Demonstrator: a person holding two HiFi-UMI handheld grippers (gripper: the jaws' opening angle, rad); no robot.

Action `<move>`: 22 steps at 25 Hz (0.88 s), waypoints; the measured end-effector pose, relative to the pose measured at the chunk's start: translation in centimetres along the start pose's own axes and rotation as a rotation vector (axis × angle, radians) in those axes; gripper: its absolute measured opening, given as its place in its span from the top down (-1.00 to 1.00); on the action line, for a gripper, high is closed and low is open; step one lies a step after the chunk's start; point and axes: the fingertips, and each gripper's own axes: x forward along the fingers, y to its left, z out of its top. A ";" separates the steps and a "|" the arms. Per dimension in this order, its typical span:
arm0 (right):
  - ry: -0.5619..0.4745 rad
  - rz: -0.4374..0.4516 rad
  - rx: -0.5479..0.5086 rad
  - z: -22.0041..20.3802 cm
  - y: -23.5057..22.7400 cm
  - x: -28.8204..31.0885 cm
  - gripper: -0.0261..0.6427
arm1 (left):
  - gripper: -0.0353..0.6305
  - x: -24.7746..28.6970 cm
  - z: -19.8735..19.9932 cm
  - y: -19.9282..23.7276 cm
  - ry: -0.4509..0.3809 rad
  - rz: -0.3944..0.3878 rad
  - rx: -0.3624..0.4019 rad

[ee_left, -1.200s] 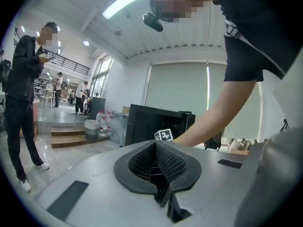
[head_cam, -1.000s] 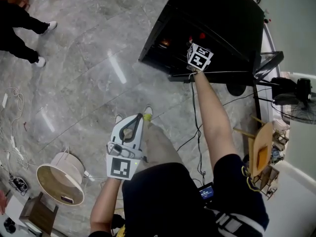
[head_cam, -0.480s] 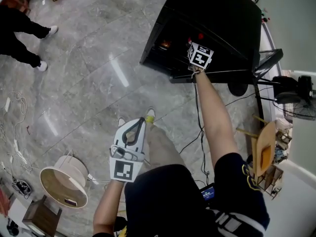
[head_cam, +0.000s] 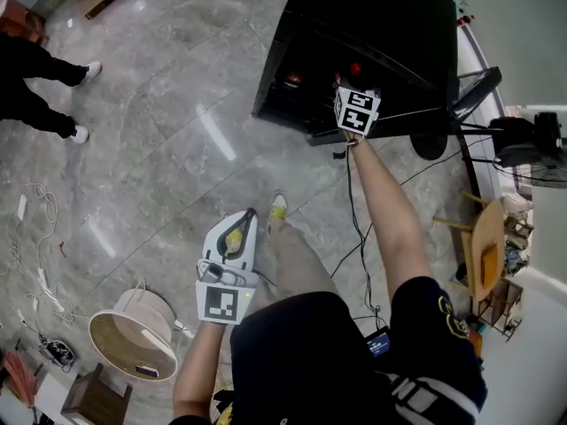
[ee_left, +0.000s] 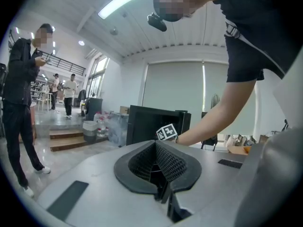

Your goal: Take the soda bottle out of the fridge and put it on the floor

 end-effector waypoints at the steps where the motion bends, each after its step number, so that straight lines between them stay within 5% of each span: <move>1: -0.007 0.007 -0.011 0.6 0.1 -0.7 0.52 | 0.84 -0.3 0.3 0.1 -0.012 0.001 -0.014; 4: -0.030 0.038 -0.033 2.7 0.5 -3.5 0.52 | 0.84 -1.4 1.3 0.4 -0.027 -0.025 0.020; 9: -0.077 0.104 -0.038 7.0 1.9 -9.2 0.52 | 0.84 -3.5 3.8 2.0 -0.132 -0.003 -0.099; 22: -0.144 0.228 -0.054 15.8 6.1 -27.0 0.52 | 0.84 -10.0 8.6 3.0 -0.187 -0.116 0.059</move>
